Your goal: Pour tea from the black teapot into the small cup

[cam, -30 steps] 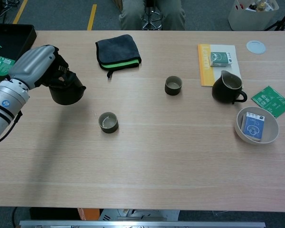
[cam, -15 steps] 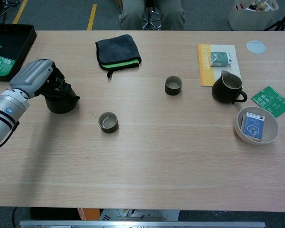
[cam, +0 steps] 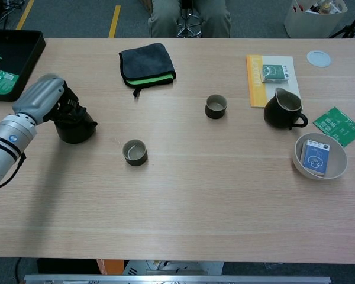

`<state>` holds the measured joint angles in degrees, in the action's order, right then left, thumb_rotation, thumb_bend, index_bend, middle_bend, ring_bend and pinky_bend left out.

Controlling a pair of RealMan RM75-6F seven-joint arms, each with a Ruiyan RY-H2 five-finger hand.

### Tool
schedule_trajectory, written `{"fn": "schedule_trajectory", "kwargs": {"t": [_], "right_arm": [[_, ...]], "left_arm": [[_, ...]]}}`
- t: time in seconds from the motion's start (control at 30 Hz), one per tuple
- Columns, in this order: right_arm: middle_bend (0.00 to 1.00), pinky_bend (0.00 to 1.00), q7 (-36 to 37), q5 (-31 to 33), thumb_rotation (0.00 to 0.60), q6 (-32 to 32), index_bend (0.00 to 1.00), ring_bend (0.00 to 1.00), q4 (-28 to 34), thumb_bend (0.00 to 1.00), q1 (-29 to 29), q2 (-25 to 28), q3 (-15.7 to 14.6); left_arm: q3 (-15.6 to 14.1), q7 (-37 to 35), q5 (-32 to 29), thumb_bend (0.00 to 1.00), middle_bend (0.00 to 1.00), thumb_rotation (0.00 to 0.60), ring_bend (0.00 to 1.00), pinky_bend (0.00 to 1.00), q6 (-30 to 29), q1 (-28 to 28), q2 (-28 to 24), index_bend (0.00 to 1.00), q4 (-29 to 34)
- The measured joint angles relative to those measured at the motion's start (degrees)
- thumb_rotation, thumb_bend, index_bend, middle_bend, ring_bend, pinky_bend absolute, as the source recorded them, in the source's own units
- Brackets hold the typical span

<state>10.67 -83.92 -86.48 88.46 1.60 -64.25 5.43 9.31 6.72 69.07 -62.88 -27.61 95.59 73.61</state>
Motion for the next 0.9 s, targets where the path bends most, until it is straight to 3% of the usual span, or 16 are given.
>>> {"fn": "schedule_trajectory", "kwargs": {"t": [0.37,0.57,0.67,0.73,0.8,0.9], "right_arm": [[0.19,0.0,0.1,0.1,0.6,0.1,0.24,0.0,-0.1,0.05,0.0,0.0,0.0],[0.19,0.0,0.2,0.0,0.6,-0.1,0.24,0.0,-0.1,0.05,-0.1,0.0,0.0],[0.19,0.0,0.2,0.0,0.6,-0.2,0.24,0.0,0.0,0.05,-0.1,0.1,0.0],[0.19,0.0,0.2,0.0,0.6,-0.2,0.24,0.0,0.1,0.05,-0.1,0.1,0.0],[0.19,0.0,0.2,0.0,0.6,-0.2,0.24,0.0,0.1,0.05,-0.1,0.1,0.0],[0.19,0.0,0.3,0.0,0.6,-0.2,0.24,0.0,0.0,0.05,-0.1,0.0,0.1]], "left_arm": [[-0.1,-0.8,-0.3,0.42,0.86,0.6,0.66,0.14,0.6,0.1,0.6,0.79,-1.9],[-0.1,0.6,-1.7,0.42,0.77,0.597,0.58,0.14,1.9,0.0,-0.3,0.69,-0.8],[-0.1,1.4,-2.2,0.42,0.7,0.527,0.49,0.14,2.2,0.0,-1.0,0.6,0.4],[-0.1,1.9,-2.6,0.42,0.63,0.433,0.42,0.14,2.6,-0.1,-1.6,0.54,1.4],[0.0,2.2,-3.1,0.42,0.59,0.381,0.38,0.14,3.1,-0.2,-2.2,0.51,2.5],[0.1,2.7,-4.3,0.42,0.55,0.358,0.35,0.14,4.2,-0.4,-3.3,0.47,4.2]]}}
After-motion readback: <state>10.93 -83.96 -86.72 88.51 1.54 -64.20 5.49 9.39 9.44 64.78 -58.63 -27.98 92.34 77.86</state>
